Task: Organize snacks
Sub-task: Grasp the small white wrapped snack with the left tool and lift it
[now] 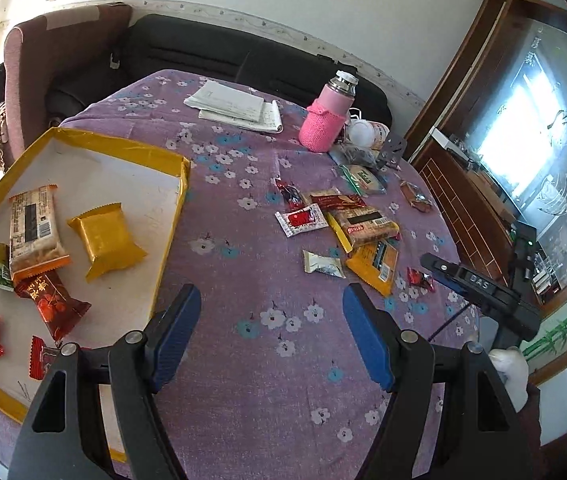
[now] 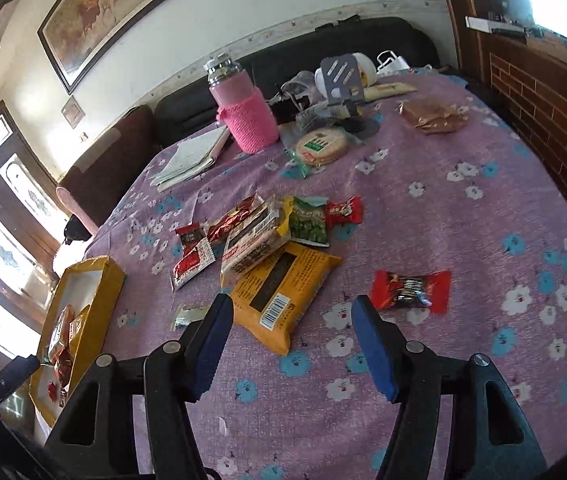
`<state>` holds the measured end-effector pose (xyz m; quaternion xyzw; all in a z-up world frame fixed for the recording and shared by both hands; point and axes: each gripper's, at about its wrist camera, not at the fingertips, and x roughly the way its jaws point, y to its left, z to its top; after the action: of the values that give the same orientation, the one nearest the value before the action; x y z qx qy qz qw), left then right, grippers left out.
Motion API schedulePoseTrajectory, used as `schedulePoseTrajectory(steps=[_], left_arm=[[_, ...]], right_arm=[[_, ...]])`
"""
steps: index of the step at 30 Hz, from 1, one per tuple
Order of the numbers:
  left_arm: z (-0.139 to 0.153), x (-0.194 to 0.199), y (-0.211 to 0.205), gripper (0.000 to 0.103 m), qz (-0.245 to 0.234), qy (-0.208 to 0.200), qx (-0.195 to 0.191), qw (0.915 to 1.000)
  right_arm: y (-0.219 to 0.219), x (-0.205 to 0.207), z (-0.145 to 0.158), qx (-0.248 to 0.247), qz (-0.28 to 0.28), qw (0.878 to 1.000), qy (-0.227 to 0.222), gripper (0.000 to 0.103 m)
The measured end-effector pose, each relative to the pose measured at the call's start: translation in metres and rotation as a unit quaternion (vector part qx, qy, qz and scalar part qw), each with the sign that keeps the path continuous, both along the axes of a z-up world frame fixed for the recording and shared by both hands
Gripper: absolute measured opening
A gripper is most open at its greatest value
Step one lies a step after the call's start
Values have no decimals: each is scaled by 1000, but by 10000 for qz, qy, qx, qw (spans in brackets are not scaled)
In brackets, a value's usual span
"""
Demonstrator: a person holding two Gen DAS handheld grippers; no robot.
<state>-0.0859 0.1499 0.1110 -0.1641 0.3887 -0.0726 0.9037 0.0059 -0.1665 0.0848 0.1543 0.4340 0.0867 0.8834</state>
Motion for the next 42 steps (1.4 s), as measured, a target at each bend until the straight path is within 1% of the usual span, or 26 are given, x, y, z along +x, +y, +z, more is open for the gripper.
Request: schedulePoseTrajectory(steps=[2, 3, 5, 6, 7, 8, 10, 12, 14, 15, 16, 18, 22, 25, 27, 28, 29, 31, 33, 34, 36, 37, 38, 39, 41, 42], left_arm=[[0, 0, -1, 73, 5, 17, 43, 10000], [1, -1, -1, 73, 20, 17, 52, 10000], [0, -1, 1, 73, 57, 15, 52, 10000], [0, -1, 2, 73, 68, 6, 55, 10000], [-1, -1, 2, 73, 66, 0, 66, 10000], [-2, -1, 3, 73, 54, 1, 82, 10000], [-5, 1, 1, 73, 23, 29, 102, 9999], [-8, 4, -1, 73, -29, 72, 106, 9999], [-10, 7, -5, 73, -143, 108, 122, 9998], [-11, 8, -8, 73, -223, 117, 131, 9996], [-11, 10, -10, 73, -282, 118, 164, 9994], [-11, 15, -17, 73, -396, 124, 309, 9987], [-19, 34, -38, 73, -783, 180, 578, 9951], [-32, 58, -64, 73, -1237, 180, 633, 9901], [-44, 80, -79, 73, -1323, 194, 734, 9883], [-51, 94, -85, 73, -1288, 263, 699, 9889], [-57, 104, -89, 73, -1308, 316, 617, 9890], [-69, 125, -102, 73, -1358, 401, 525, 9885], [-77, 140, -115, 73, -1450, 455, 614, 9865], [-82, 147, -123, 72, -1572, 556, 654, 9838], [-91, 152, -136, 58, -1855, 802, 780, 9762], [-93, 149, -143, 46, -1977, 858, 953, 9718], [-92, 146, -146, 43, -2047, 791, 1114, 9692], [-92, 140, -150, 42, -2222, 828, 1191, 9642], [-86, 126, -151, 41, -2387, 776, 1353, 9585], [-83, 120, -152, 41, -2422, 704, 1462, 9566]], right_arm=[[13, 17, -14, 125, 98, 9997, 186, 64], [22, 27, -23, 103, 129, 9992, 364, 64], [35, 45, -38, -84, 51, 9980, 620, 64], [41, 51, -43, -213, -2, 9972, 710, 67], [46, 56, -48, -411, -134, 9960, 783, 67], [51, 60, -51, -557, -266, 9949, 795, 68], [58, 65, -57, -652, -425, 9935, 832, 77], [66, 69, -58, -765, -513, 9926, 793, 81], [75, 71, -60, -980, -507, 9912, 738, 80], [75, 70, -60, -1057, -476, 9907, 709, 76], [77, 67, -60, -1113, -409, 9908, 655, 74], [73, 60, -60, -1051, -358, 9920, 606, 72], [62, 38, -60, -874, -305, 9947, 455, 72], [49, 22, -61, -467, -294, 9983, 162, 71], [43, 20, -62, -221, -314, 9992, 68, 71], [42, 22, -61, -205, -322, 9992, 83, 63], [40, 22, -61, -232, -333, 9991, 83, 58], [35, 22, -60, -119, -307, 9994, 90, 52], [28, 24, -61, 76, -319, 9994, 122, 47], [24, 25, -61, 157, -328, 9992, 150, 47], [22, 25, -61, 252, -280, 9991, 184, 47], [21, 26, -61, 276, -270, 9991, 192, 48], [19, 27, -62, 364, -274, 9988, 198, 49], [17, 28, -62, 433, -300, 9984, 208, 49], [14, 29, -62, 579, -331, 9974, 260, 49], [12, 30, -63, 661, -338, 9969, 274, 52]])
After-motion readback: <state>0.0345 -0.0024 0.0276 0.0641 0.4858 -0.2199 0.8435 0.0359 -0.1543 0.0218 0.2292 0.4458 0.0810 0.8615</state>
